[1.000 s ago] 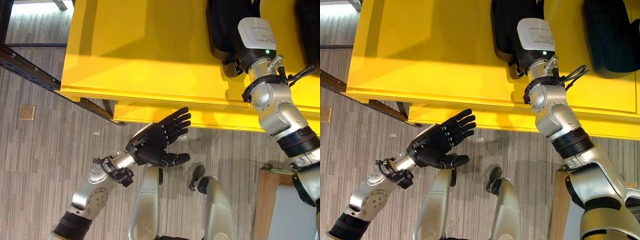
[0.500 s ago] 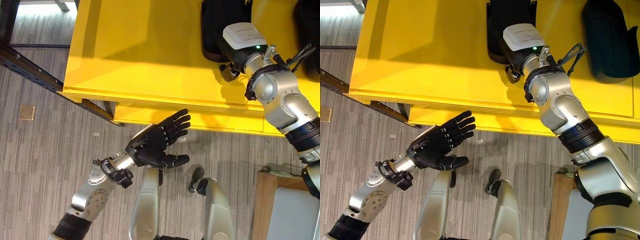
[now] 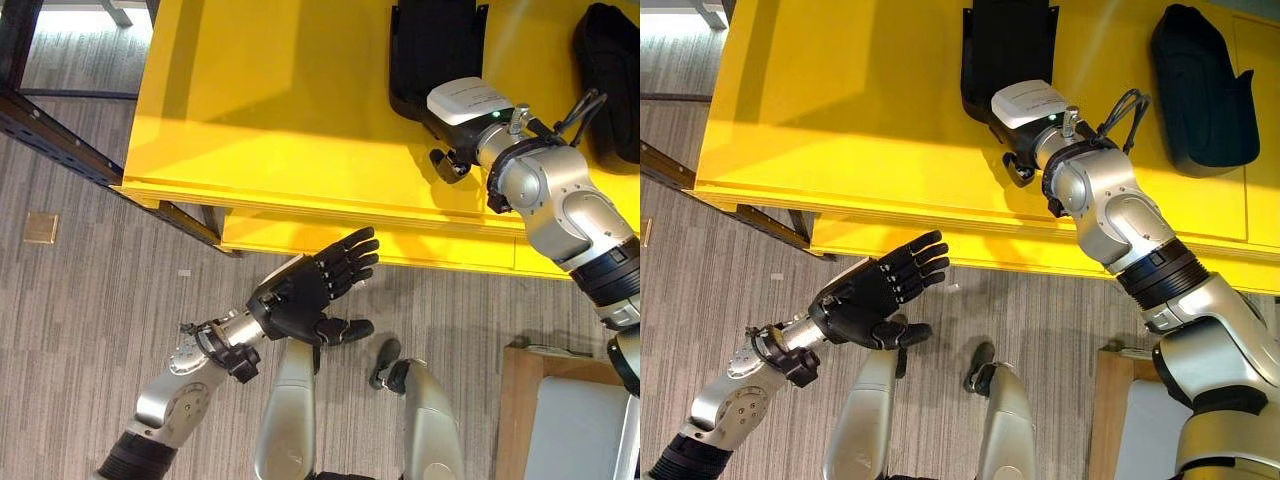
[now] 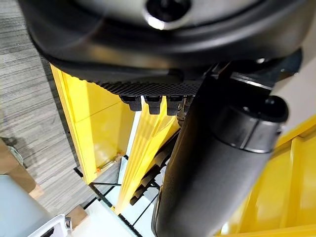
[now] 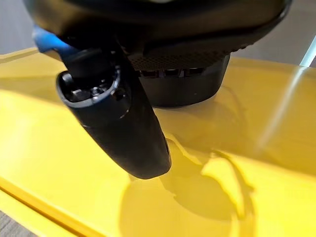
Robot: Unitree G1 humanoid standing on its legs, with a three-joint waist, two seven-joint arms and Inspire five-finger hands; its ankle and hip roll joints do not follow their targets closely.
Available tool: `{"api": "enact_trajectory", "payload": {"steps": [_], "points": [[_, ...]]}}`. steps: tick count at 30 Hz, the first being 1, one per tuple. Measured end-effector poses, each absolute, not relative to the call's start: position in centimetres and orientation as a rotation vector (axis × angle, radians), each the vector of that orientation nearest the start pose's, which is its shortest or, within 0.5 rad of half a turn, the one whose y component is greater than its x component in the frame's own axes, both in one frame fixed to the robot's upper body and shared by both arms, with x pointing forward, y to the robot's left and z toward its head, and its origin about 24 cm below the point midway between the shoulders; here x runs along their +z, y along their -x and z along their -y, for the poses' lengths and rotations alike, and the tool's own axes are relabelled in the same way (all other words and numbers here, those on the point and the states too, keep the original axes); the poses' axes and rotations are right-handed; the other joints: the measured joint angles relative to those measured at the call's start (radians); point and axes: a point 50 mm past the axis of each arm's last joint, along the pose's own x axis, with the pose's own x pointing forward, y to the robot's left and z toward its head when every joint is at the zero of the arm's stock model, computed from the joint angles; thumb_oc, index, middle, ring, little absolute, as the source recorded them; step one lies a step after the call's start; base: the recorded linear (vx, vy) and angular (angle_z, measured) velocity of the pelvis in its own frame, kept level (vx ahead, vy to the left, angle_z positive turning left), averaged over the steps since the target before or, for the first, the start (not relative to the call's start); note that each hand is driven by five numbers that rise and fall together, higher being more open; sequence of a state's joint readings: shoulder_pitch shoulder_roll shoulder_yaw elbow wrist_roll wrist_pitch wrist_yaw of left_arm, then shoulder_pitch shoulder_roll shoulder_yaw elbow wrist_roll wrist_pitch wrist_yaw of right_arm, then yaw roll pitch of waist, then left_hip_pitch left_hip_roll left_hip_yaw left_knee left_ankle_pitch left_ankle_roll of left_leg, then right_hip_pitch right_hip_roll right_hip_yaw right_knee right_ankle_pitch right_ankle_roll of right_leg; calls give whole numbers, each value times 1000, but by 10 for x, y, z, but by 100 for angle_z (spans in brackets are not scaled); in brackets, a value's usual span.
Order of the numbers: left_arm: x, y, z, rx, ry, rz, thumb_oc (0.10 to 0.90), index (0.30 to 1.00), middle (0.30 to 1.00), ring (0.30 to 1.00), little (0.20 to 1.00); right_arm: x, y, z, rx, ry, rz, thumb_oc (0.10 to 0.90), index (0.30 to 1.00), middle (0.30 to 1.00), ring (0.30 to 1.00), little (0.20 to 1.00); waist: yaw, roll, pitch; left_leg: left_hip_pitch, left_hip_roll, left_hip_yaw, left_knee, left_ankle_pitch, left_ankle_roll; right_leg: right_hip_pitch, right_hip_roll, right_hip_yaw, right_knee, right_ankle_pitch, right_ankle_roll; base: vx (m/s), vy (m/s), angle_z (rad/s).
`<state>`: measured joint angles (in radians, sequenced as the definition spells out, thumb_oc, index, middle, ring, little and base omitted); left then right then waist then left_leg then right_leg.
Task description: Move parts from the plastic box to the shelf.
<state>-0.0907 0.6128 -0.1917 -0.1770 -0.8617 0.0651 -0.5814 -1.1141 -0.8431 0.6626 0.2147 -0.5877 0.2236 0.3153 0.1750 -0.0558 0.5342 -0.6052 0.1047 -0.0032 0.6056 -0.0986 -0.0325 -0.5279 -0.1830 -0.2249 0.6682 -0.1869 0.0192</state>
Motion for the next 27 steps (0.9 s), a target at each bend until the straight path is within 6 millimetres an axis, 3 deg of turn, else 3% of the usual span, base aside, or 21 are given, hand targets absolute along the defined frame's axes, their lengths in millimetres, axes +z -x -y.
{"api": "enact_trajectory", "payload": {"steps": [9, 27], "points": [[110, -245, -166, -899, 232, 94, 900, 1000, 1000, 1000, 1000, 274, -367, 159, 83, 1789, 284, 900, 1000, 1000, 1000, 1000, 3, -3, -1, 15, 1, -1, -1, -6, 5, 29, 4, -2, -31, 9, 2, -3, -8, 0], [109, -243, -176, -862, 224, 93, 900, 1000, 1000, 1000, 1000, 268, -357, 158, 98, 1736, 297, 900, 1000, 1000, 1000, 1000, -5, -15, 0, 9, 1, 4, 0, -12, 11, 28, 3, -1, -41, 11, 7, -11, 0, 0]]}}
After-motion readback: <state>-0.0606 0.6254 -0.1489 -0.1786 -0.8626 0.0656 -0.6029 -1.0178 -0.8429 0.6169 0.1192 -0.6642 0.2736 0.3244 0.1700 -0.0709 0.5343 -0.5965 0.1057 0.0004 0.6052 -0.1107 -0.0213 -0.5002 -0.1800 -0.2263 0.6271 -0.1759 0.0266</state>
